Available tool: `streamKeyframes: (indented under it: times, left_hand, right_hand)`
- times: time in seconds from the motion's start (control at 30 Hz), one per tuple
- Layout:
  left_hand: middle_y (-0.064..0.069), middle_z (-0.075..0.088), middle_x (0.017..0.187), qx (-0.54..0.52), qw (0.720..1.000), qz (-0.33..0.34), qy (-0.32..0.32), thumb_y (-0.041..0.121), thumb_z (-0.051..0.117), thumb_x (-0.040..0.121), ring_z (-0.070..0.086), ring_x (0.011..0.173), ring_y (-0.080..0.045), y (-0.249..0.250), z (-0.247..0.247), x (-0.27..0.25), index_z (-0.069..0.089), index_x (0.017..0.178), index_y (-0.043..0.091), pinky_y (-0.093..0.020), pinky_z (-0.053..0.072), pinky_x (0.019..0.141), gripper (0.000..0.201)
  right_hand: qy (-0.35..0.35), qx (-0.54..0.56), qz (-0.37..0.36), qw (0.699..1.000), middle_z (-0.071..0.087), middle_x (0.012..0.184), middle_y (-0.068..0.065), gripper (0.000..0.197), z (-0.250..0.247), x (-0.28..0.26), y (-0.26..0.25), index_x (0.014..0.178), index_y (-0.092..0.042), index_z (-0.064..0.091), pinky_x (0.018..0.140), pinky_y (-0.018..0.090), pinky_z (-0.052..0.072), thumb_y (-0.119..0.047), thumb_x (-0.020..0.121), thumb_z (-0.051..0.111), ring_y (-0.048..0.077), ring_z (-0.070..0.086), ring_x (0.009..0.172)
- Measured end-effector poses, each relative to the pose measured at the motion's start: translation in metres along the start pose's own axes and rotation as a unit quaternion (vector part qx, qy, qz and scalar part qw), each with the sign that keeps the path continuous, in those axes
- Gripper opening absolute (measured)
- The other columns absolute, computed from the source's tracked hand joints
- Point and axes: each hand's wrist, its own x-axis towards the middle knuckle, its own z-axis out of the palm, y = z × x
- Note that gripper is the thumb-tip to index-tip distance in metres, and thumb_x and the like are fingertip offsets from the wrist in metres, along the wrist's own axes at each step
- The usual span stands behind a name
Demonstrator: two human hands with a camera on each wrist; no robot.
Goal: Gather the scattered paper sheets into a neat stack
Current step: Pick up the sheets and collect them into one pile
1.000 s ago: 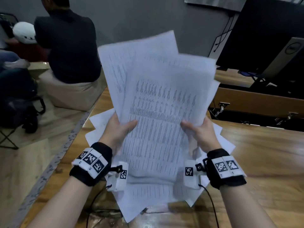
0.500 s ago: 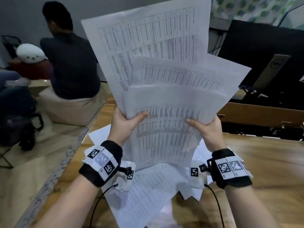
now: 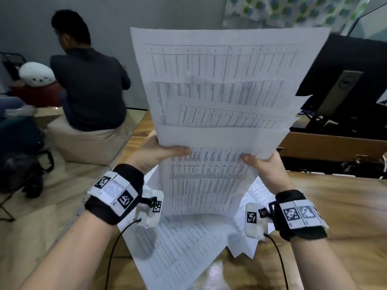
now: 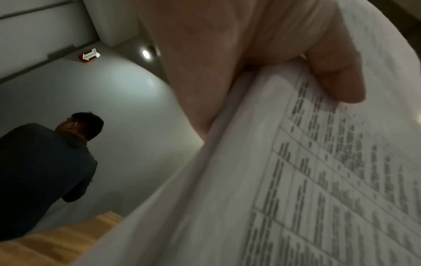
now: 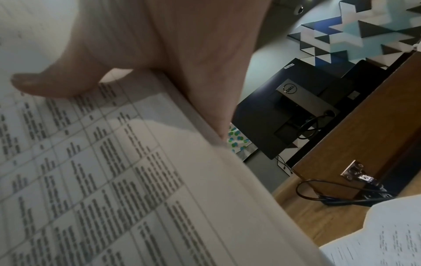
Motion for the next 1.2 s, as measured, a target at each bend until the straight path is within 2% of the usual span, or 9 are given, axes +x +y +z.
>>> streamKeyframes:
  times: [0.2, 0.4, 0.53, 0.67, 0.77, 0.9, 1.0, 1.1, 1.2]
  left_hand:
    - [0.008, 0.076, 0.087, 0.003, 0.999, 0.029, -0.042, 0.001, 0.079, 0.053, 0.070, 0.089, -0.007, 0.007, -0.001, 0.005, 0.068, 0.091, 0.020, -0.022, 0.056, 0.075, 0.045]
    - [0.003, 0.076, 0.086, -0.032, 0.998, 0.060, 0.004, 0.031, 0.091, 0.034, 0.071, 0.087, -0.012, -0.006, -0.009, 0.008, 0.068, 0.092, 0.013, -0.025, 0.057, 0.071, 0.065]
    - [0.002, 0.076, 0.083, -0.054, 0.997, 0.047, 0.024, 0.035, 0.092, 0.029, 0.071, 0.083, -0.012, -0.009, -0.011, 0.010, 0.071, 0.086, 0.014, -0.025, 0.058, 0.072, 0.064]
    - [-0.001, 0.069, 0.100, -0.025, 0.992, 0.081, 0.093, 0.046, 0.089, 0.033, 0.068, 0.094, -0.016, 0.003, -0.003, 0.010, 0.057, 0.109, 0.006, -0.025, 0.058, 0.075, 0.092]
    - [0.008, 0.068, 0.103, -0.053, 0.973, 0.174, 0.142, 0.038, 0.080, 0.053, 0.067, 0.098, -0.007, 0.017, 0.005, 0.009, 0.048, 0.111, 0.020, -0.026, 0.055, 0.082, 0.068]
    - [0.011, 0.069, 0.097, -0.041, 0.948, 0.249, 0.192, 0.037, 0.072, 0.074, 0.061, 0.101, -0.015, 0.035, 0.010, 0.015, 0.055, 0.099, 0.026, -0.043, 0.048, 0.099, 0.032]
    - [0.015, 0.071, 0.077, -0.018, 0.955, 0.220, 0.197, 0.022, 0.061, 0.075, 0.063, 0.082, -0.007, 0.037, 0.011, 0.020, 0.062, 0.082, 0.023, -0.032, 0.053, 0.085, 0.007]
    - [0.016, 0.071, 0.072, -0.031, 0.966, 0.186, 0.177, 0.021, 0.057, 0.072, 0.063, 0.073, -0.001, 0.027, 0.012, 0.015, 0.061, 0.084, 0.016, -0.019, 0.050, 0.069, 0.014]
    - [0.015, 0.073, 0.091, -0.058, 0.973, 0.171, 0.144, 0.052, 0.073, 0.064, 0.067, 0.088, -0.002, 0.016, 0.013, 0.008, 0.044, 0.118, 0.010, -0.021, 0.053, 0.074, 0.075]
  right_hand:
    - [-0.024, 0.021, 0.023, 0.999, 0.074, 0.100, -0.002, 0.065, -0.003, -0.001, 0.007, 0.099, -0.024, 0.068, 0.092, 0.039, 0.051, -0.052, 0.043, 0.087, 0.020, 0.066, 0.101]
    - [-0.041, 0.015, 0.055, 0.998, 0.071, 0.106, 0.002, 0.075, -0.002, -0.001, 0.016, 0.109, -0.021, 0.063, 0.096, 0.046, 0.048, -0.052, 0.045, 0.087, 0.025, 0.063, 0.108]
    - [0.018, 0.004, 0.035, 0.999, 0.076, 0.091, -0.004, 0.056, 0.004, 0.001, 0.009, 0.089, -0.022, 0.073, 0.084, 0.033, 0.055, -0.052, 0.044, 0.086, 0.015, 0.069, 0.092]
    - [0.045, -0.014, 0.005, 0.999, 0.076, 0.082, -0.004, 0.033, 0.010, 0.008, -0.008, 0.092, -0.010, 0.067, 0.071, 0.023, 0.055, -0.018, 0.062, 0.078, 0.011, 0.070, 0.083]
    - [0.052, -0.022, -0.014, 0.998, 0.071, 0.095, 0.009, 0.054, 0.013, 0.011, -0.014, 0.107, 0.003, 0.061, 0.070, 0.022, 0.054, -0.015, 0.058, 0.078, 0.015, 0.069, 0.087]
    - [0.056, -0.017, -0.016, 0.998, 0.068, 0.103, 0.012, 0.063, 0.015, 0.011, -0.015, 0.115, 0.005, 0.056, 0.073, 0.023, 0.055, -0.011, 0.057, 0.078, 0.017, 0.069, 0.092]
    - [0.067, -0.012, -0.027, 0.997, 0.068, 0.104, 0.010, 0.068, 0.015, 0.011, -0.017, 0.117, 0.004, 0.053, 0.072, 0.021, 0.054, -0.012, 0.057, 0.080, 0.013, 0.069, 0.091]
    - [0.082, -0.010, -0.018, 0.996, 0.067, 0.107, 0.010, 0.076, 0.011, 0.012, -0.012, 0.113, -0.006, 0.054, 0.073, 0.025, 0.055, -0.025, 0.049, 0.089, 0.016, 0.068, 0.095]
    - [0.096, -0.021, 0.001, 0.995, 0.067, 0.111, 0.014, 0.075, 0.011, 0.010, -0.003, 0.112, -0.006, 0.056, 0.080, 0.034, 0.056, -0.030, 0.049, 0.088, 0.022, 0.066, 0.099]
